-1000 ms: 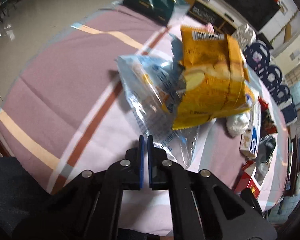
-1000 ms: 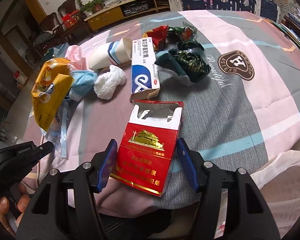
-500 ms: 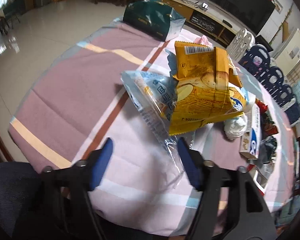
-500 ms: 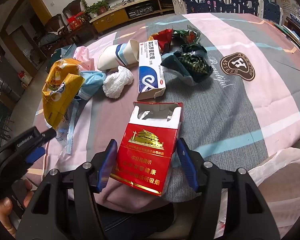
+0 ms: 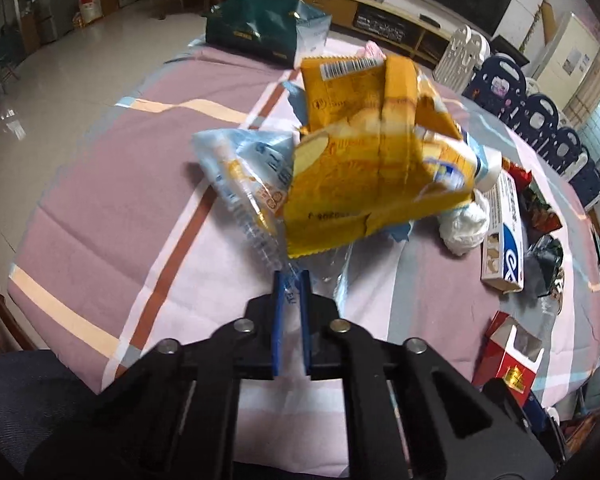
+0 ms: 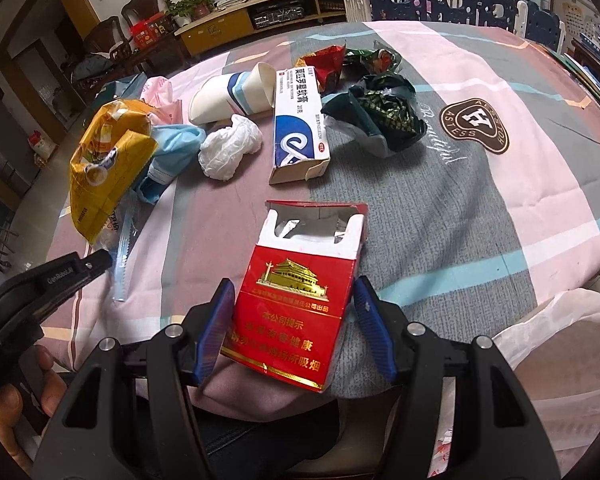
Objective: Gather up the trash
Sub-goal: 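Close the left gripper on the clear plastic wrapper and lift it, then close the right gripper on the red box and lift it while the left holds the wrapper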
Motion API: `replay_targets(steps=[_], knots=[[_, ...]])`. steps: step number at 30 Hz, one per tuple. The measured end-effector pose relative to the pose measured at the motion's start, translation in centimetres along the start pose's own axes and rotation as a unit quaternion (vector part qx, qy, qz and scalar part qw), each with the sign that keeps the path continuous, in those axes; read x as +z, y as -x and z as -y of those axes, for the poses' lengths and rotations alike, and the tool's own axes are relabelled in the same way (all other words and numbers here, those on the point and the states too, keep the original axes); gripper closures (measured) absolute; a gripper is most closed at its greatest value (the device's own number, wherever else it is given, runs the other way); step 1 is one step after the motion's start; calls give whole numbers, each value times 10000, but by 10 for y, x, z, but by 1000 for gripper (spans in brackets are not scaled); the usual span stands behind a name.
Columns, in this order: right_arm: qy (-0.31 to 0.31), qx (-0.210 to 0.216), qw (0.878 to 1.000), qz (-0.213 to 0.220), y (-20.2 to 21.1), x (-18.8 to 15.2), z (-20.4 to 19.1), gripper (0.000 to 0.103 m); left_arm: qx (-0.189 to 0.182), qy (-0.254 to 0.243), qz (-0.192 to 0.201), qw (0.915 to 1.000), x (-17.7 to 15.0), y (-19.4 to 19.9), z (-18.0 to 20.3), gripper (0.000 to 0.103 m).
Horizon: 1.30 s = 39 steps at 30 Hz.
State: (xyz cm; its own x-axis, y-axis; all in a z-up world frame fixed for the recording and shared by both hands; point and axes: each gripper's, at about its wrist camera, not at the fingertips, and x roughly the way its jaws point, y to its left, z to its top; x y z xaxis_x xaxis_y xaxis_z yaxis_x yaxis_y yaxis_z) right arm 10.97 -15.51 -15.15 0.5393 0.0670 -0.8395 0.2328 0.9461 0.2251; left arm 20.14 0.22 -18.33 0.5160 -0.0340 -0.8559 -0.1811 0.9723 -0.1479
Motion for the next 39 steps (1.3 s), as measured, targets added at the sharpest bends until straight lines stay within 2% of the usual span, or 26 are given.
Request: replay_targets(steps=[4, 7, 11, 14, 17, 22, 24, 26, 28, 29, 30, 32, 39], knots=[[19, 7, 10000, 22, 0, 0, -2, 42, -22, 105, 213, 9997, 1, 11, -4, 100], [56, 2, 10000, 23, 0, 0, -3, 42, -69, 221, 704, 9972, -1, 33, -9, 100], [7, 21, 10000, 20, 0, -1, -1, 42, 53, 94, 1464, 9892, -5, 64, -6, 101], [-19, 30, 10000, 15, 0, -2, 0, 42, 60, -48, 1585, 9873, -7, 70, -1, 101], [-29, 23, 10000, 28, 1, -2, 1, 42, 162, 68, 1625, 9866, -6, 73, -5, 101], [-47, 4, 10000, 23, 0, -1, 2, 42, 621, 357, 1948, 9782, -2, 84, -17, 101], [-38, 11, 10000, 40, 1, -2, 2, 42, 612, 429, 1982, 9773, -2, 87, -20, 101], [-35, 58, 9999, 98, 3, -1, 1, 42, 382, 511, 1834, 9810, 0, 84, -25, 101], [29, -24, 10000, 86, 3, 0, -1, 42, -53, 619, 1409, 9881, 4, 71, -31, 101], [69, -119, 9999, 36, 1, 0, -1, 42, -244, 736, 1139, 9905, 5, 63, -35, 101], [49, -135, 9999, 12, -1, 0, 0, 42, -327, 835, 1029, 9906, 6, 59, -39, 101], [-49, -67, 10000, 1, -1, -1, 3, 42, -328, 918, 1133, 9888, 6, 63, -43, 101], [-27, -55, 10000, 45, 1, -1, 2, 42, -136, 389, 1514, 9876, 1, 78, -27, 101]])
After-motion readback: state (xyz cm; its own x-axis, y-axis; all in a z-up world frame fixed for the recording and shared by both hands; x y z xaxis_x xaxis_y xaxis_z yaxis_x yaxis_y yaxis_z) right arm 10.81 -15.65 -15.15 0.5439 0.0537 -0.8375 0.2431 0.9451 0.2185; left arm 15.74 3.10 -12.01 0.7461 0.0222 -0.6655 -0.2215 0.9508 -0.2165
